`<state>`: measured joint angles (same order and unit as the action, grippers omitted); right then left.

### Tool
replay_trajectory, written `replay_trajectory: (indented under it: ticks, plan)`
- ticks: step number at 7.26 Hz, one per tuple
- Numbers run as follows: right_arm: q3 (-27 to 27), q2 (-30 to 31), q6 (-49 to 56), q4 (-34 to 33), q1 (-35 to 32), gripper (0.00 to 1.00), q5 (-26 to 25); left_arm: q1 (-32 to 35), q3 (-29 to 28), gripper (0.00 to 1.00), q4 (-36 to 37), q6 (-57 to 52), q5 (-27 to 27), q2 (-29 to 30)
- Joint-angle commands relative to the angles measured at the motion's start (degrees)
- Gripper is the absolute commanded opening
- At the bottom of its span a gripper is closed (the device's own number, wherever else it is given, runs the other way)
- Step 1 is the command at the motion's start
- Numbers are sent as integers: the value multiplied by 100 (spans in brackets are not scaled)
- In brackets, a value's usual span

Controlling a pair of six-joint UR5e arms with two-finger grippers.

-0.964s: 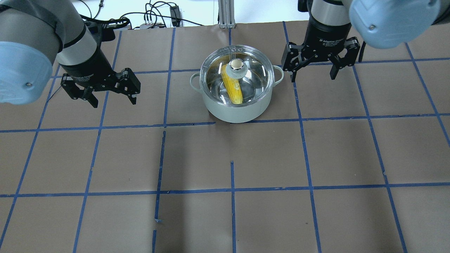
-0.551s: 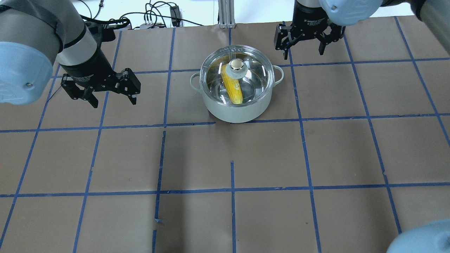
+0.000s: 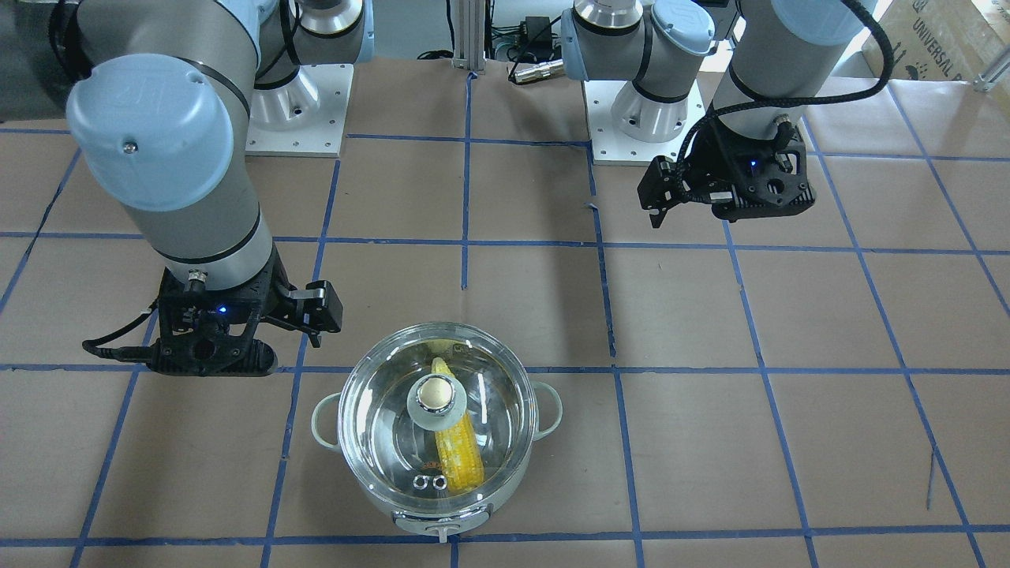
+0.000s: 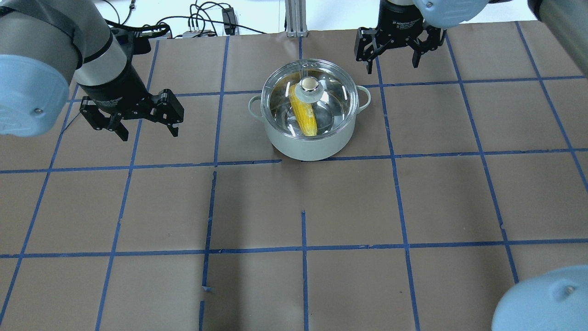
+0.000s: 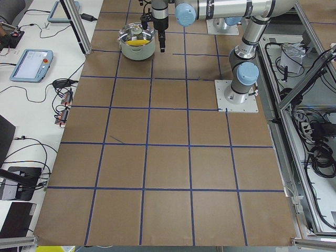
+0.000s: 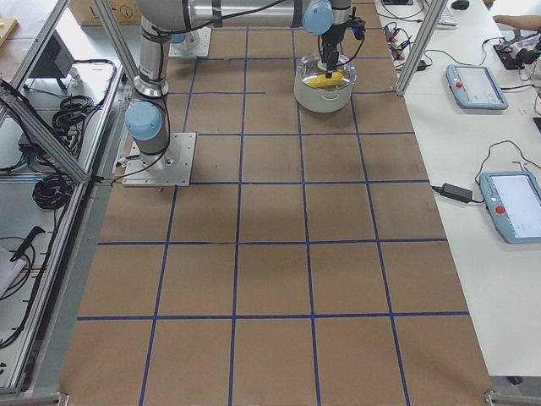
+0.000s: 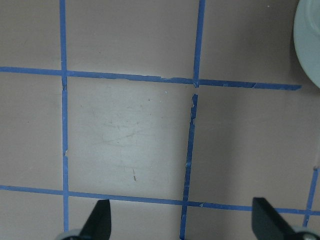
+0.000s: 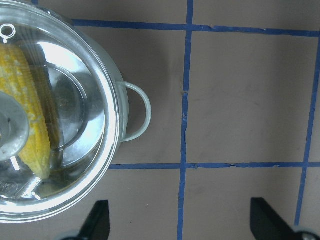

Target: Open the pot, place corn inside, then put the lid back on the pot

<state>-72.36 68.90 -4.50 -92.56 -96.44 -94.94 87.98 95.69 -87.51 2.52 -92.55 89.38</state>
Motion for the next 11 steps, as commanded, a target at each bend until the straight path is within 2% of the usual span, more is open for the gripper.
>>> replay_trajectory:
  ticks: [1,3,4,8,9,11]
  plan:
    - [11,157,-7,123,-24,100,124,0,3,100,-3,3,0,0]
    - [11,438,-7,238,-42,100,195,0,3,100,-3,-6,0,0]
    - [-6,579,2,499,-111,100,343,0,3,100,-12,-6,0,0]
    - [98,659,2,624,-130,100,354,0,3,100,-3,-6,0,18]
    - [134,772,19,964,-69,100,319,0,3,100,-3,-6,0,18]
    - [231,800,2,1160,-33,100,266,0,3,100,-12,-6,0,-9]
